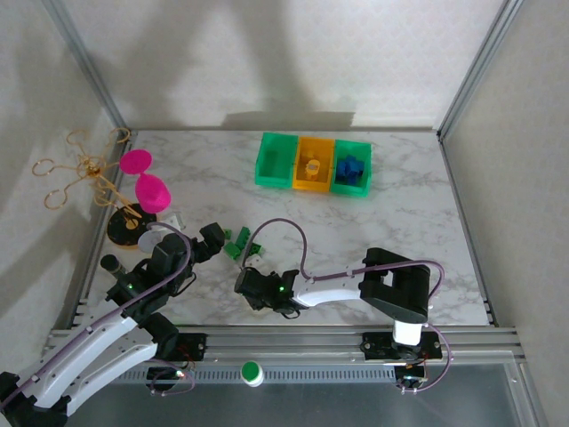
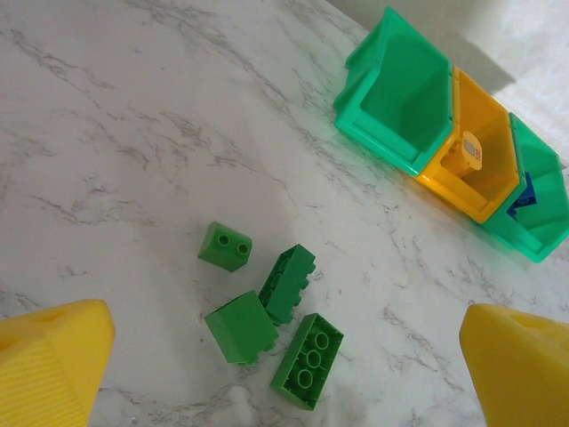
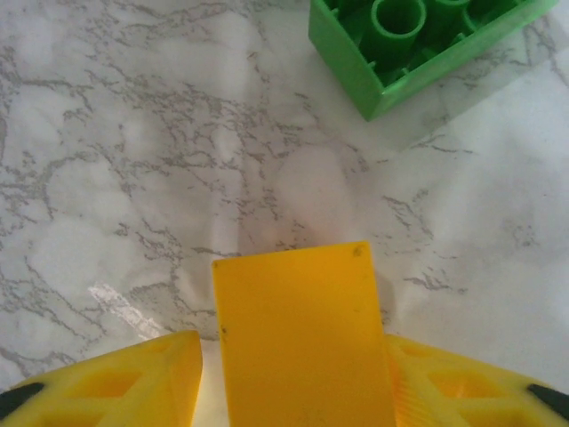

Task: Sort the legos into containers by color
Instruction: Pick up the lego from the bottom-center of the table.

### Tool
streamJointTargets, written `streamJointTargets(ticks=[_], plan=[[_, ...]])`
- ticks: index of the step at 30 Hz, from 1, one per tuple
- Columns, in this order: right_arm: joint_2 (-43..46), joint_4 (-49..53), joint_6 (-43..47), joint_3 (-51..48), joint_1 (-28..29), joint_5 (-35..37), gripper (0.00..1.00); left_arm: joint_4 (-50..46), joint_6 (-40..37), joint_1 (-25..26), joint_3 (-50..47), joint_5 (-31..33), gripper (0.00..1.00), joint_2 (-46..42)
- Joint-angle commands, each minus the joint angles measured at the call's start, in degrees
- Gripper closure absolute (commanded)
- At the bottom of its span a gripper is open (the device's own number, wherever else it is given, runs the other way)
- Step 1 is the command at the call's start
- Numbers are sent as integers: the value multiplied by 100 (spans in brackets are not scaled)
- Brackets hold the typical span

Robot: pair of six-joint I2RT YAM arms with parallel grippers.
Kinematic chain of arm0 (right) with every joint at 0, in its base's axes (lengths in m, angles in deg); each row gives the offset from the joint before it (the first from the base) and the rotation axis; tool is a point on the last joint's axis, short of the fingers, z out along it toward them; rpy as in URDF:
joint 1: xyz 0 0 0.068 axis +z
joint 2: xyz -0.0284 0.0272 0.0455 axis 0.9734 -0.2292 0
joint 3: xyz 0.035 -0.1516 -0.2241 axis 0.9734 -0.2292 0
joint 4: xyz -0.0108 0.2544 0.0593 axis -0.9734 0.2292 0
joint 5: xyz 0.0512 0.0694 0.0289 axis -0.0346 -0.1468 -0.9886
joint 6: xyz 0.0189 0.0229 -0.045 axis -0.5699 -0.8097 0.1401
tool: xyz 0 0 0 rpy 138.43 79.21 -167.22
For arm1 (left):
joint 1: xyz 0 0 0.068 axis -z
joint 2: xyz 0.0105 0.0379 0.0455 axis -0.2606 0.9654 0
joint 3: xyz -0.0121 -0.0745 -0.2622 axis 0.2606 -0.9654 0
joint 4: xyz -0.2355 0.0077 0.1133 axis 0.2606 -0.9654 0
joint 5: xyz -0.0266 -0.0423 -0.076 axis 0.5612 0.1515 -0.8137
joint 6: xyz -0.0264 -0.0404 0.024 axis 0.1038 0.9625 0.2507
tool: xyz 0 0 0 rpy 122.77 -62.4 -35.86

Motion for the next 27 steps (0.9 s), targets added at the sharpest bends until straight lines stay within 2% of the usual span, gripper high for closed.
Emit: streamJointTargets(ticks=[1, 13, 21, 27], plan=[[-99, 165, -19, 130, -23, 215, 50, -112, 5, -53, -24, 134, 0, -31], [144, 157, -172, 130, -85, 161, 66, 3, 12, -53, 18, 74, 0, 19], [757, 306, -327, 13, -329, 161, 69, 92, -86, -53, 195, 23, 0, 189], [1414, 454, -318, -39, -861, 72, 69, 266, -212, -53, 382, -18, 0, 400]])
